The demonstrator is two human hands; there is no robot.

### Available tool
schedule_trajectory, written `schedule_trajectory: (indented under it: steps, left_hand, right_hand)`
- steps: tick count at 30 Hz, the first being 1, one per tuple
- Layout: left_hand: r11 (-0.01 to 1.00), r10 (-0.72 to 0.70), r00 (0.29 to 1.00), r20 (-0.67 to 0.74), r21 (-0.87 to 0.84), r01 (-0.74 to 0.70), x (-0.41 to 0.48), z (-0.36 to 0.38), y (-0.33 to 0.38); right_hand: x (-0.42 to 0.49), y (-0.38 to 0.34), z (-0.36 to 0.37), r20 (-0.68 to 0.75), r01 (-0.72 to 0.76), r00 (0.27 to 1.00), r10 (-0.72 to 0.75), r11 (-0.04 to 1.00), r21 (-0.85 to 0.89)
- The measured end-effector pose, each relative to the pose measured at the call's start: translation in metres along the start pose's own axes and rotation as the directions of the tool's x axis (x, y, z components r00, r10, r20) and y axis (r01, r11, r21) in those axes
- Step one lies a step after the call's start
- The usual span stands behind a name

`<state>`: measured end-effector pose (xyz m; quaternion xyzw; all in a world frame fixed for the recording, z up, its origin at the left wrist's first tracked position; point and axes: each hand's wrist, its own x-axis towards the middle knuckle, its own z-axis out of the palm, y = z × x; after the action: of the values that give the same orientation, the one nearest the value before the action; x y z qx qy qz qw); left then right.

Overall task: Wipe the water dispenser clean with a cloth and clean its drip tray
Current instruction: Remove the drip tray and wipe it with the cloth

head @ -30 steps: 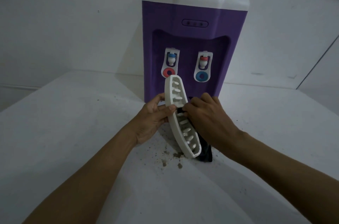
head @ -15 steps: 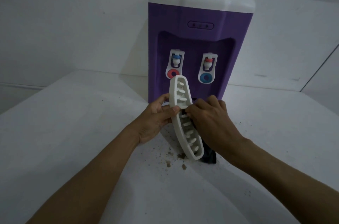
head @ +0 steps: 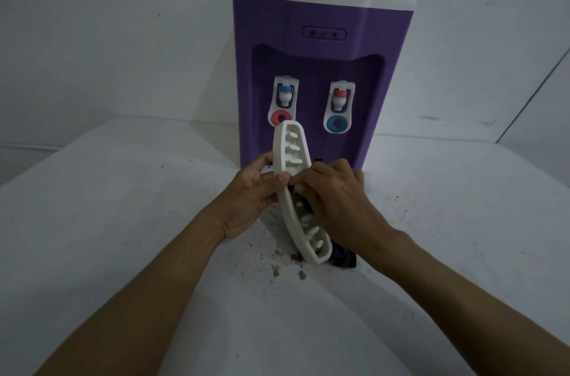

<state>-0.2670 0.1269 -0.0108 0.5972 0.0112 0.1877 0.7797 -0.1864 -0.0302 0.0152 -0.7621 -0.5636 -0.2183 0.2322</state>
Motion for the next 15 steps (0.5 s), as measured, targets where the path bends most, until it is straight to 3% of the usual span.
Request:
schedule_trajectory:
  steps: [5, 10, 12, 15]
  left_hand:
    - [1.000, -0.014, 1.000, -0.013, 0.004, 0.014, 0.002, 0.000, 0.000]
    - [1.000, -0.029, 1.000, -0.003, -0.002, 0.029, 0.004, -0.001, -0.001]
    - [0.999, -0.032, 0.999, -0.002, 0.008, 0.032, 0.002, -0.003, -0.001]
    - [0.999, -0.030, 1.000, -0.003, 0.020, 0.030, 0.000, -0.002, 0.000]
  right_hand:
    - [-0.012, 0.013, -0.004, 0.000, 0.008, 1.000, -0.008, 0.980, -0.199]
    - [-0.003, 0.006, -0.001, -0.025, 0.097, 0.995, -0.100, 0.987, -0.126]
    - [0.000, 0.006, 0.000, 0.029, 0.147, 0.989, -0.144, 0.974, -0.171]
    - [-0.001, 0.010, -0.002, 0.074, 0.101, 0.994, -0.084, 0.958, -0.268]
